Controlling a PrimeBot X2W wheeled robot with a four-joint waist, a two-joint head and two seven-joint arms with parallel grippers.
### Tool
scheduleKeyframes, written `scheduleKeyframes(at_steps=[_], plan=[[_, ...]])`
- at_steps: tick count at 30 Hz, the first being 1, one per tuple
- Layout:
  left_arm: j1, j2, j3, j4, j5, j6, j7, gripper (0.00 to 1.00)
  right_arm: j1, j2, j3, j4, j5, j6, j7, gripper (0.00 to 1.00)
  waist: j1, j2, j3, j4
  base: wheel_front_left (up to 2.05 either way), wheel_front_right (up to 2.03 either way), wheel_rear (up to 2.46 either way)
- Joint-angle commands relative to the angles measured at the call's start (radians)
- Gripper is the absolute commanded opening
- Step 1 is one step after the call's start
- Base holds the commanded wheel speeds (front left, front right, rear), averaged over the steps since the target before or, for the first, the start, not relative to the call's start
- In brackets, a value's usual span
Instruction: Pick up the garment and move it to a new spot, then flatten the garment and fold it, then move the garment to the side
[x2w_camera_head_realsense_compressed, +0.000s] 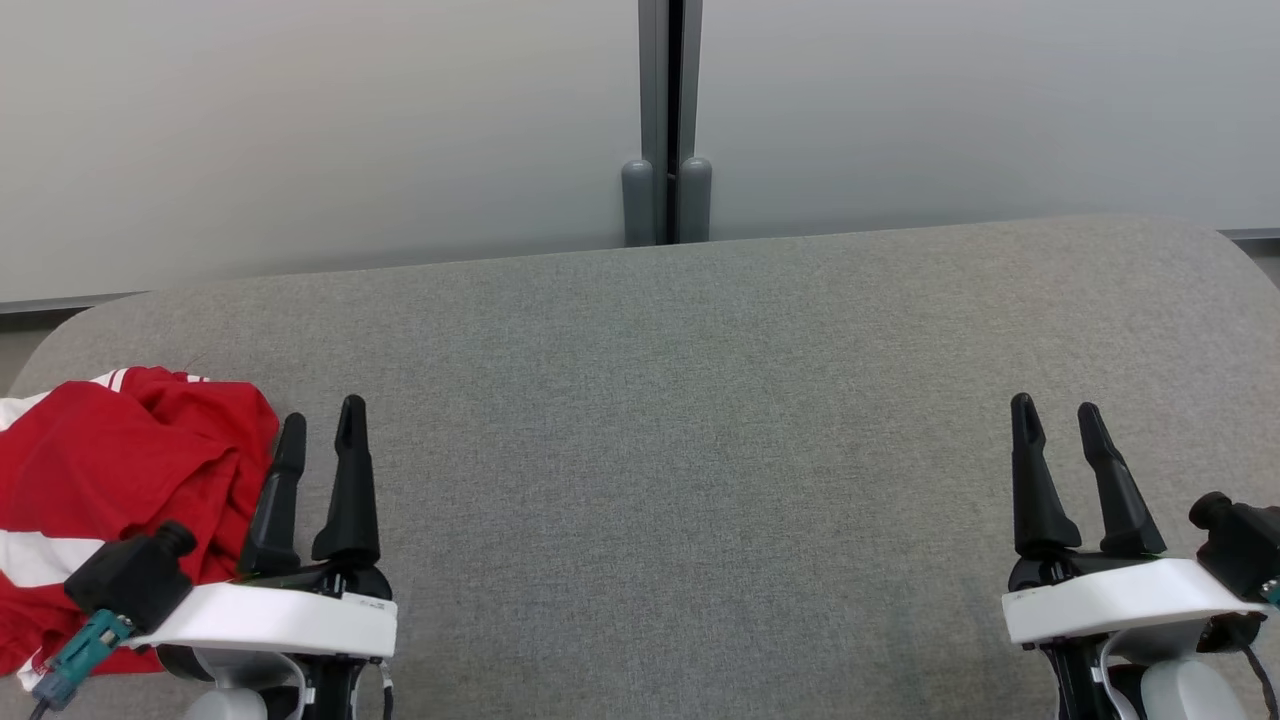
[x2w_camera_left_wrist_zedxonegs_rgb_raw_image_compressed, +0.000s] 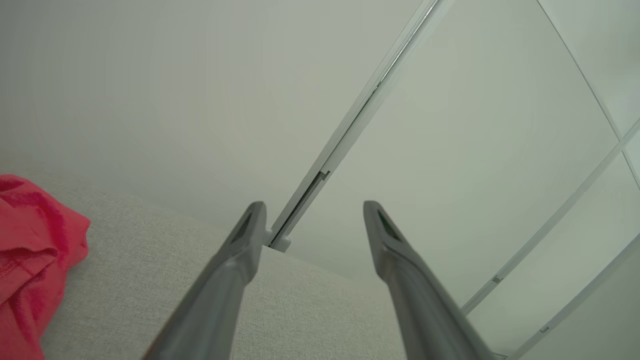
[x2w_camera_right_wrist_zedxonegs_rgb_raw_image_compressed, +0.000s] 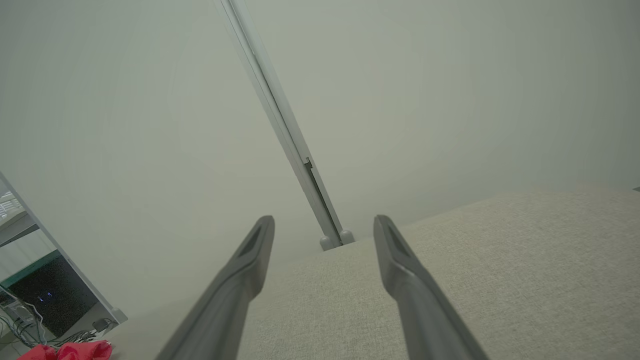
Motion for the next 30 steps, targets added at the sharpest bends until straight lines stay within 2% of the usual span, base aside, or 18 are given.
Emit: scheduleKeyframes(at_steps=[1,7,15,25,30], plan=[[-0.01,0.006,-0.012,-0.018,0.05,0.01,-0.009,1.0,-0.022,-0.007,0.0,-0.007,-0.041,0.004,-0.011,1.0,0.0,0.0,0.0,0.0,0.0,0.0,0.0],[-0.007,0.009,-0.067,-0.01,0.204,0.046,-0.025,1.0,-0.021,-0.007,-0.003,-0.001,-0.136,0.004,-0.028,1.0,0.0,0.0,0.001,-0.001,0.0,0.0,0.0],[-0.004,0.04,-0.131,0.028,0.328,0.102,-0.047,1.0,-0.024,-0.008,0.008,0.01,-0.236,0.004,-0.049,1.0,0.0,0.0,0.001,0.0,0.0,0.0,0.0],[-0.016,0.086,-0.211,0.056,0.43,0.182,-0.071,1.0,-0.02,-0.009,0.022,0.008,-0.347,0.004,-0.074,1.0,0.0,0.0,0.0,0.003,0.0,0.0,0.0],[-0.019,0.085,-0.226,0.061,0.44,0.21,-0.082,1.0,-0.018,-0.009,0.029,0.009,-0.354,0.004,-0.086,1.0,0.0,0.0,0.001,0.003,0.0,0.0,0.0]])
